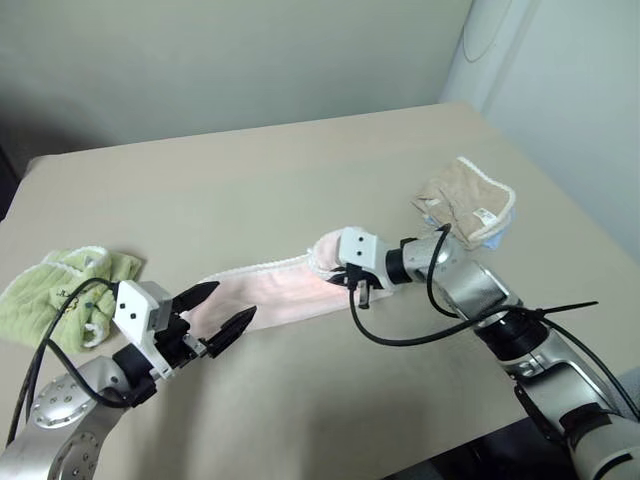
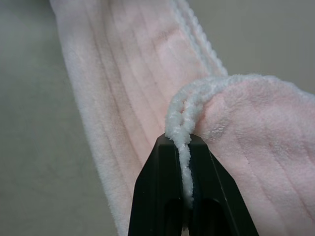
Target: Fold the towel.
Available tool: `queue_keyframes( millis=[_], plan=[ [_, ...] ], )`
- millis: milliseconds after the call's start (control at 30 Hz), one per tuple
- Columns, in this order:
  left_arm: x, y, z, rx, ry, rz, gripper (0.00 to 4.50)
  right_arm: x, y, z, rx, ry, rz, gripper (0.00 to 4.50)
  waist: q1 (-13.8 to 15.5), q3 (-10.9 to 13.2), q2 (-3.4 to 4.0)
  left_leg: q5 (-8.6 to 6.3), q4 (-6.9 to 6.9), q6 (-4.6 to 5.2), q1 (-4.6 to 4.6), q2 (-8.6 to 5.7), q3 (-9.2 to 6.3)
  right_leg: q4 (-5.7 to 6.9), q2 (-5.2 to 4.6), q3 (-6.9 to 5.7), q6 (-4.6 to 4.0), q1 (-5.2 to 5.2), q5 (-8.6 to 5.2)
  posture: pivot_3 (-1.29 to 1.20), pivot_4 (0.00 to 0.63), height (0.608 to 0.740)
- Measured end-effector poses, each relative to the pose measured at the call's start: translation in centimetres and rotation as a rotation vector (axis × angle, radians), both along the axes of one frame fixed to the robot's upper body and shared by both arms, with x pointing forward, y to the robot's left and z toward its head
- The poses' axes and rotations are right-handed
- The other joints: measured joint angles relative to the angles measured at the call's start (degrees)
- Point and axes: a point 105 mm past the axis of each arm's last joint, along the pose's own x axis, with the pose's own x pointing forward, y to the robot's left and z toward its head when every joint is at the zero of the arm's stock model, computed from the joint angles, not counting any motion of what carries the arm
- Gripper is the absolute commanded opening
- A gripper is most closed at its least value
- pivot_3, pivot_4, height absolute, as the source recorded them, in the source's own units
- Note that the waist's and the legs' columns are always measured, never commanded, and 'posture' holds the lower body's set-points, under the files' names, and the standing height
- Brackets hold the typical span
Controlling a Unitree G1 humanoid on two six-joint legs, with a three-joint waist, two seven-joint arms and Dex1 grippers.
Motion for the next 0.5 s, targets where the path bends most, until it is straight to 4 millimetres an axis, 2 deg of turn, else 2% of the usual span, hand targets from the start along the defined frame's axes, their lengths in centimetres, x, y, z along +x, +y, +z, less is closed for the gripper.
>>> queue_keyframes(
  millis=[33, 133, 233, 367, 500],
  plan=[
    [0.0, 0.0, 0.0, 0.000, 0.002, 0.001, 4.50, 0.0, 0.1, -0.1, 0.002, 0.005, -0.001, 0.52, -0.04, 0.00, 0.00, 0.01, 0.00, -0.01, 0.00, 0.00, 0.00, 0.01, 0.00, 0.00, -0.01, 0.00, 0.00, 0.00, 0.150, 0.740],
    [0.0, 0.0, 0.0, -0.001, 0.002, 0.002, 4.50, -0.1, 0.4, -0.3, 0.010, 0.025, 0.002, 1.29, 0.00, 0.00, 0.00, 0.09, -0.01, -0.17, 0.00, 0.00, 0.00, 0.00, 0.00, -0.01, -0.01, 0.00, 0.00, 0.00, 0.150, 0.740],
    [0.0, 0.0, 0.0, -0.003, 0.001, 0.002, 4.50, -0.4, 0.3, -0.3, 0.032, 0.069, 0.003, 2.45, 0.01, 0.00, -0.01, 0.18, 0.00, -0.31, -0.01, 0.00, 0.00, -0.03, 0.00, 0.00, 0.00, 0.02, 0.00, 0.00, 0.150, 0.740],
    [0.0, 0.0, 0.1, -0.006, -0.002, -0.001, 4.50, -0.7, 0.2, 0.9, 0.118, 0.123, -0.004, 3.78, -0.02, 0.00, -0.01, 0.27, -0.01, -0.48, 0.00, 0.00, 0.00, -0.01, 0.01, 0.00, -0.01, 0.02, 0.00, 0.00, 0.150, 0.740],
    [-0.1, 0.1, 0.2, -0.014, -0.003, 0.003, 4.50, -0.6, -0.7, 4.1, 0.273, 0.151, -0.023, 3.78, 0.02, -0.01, -0.01, 0.30, 0.00, -0.53, 0.00, 0.00, 0.00, -0.04, 0.01, 0.00, 0.00, 0.05, -0.01, 0.00, 0.150, 0.740]
  ],
)
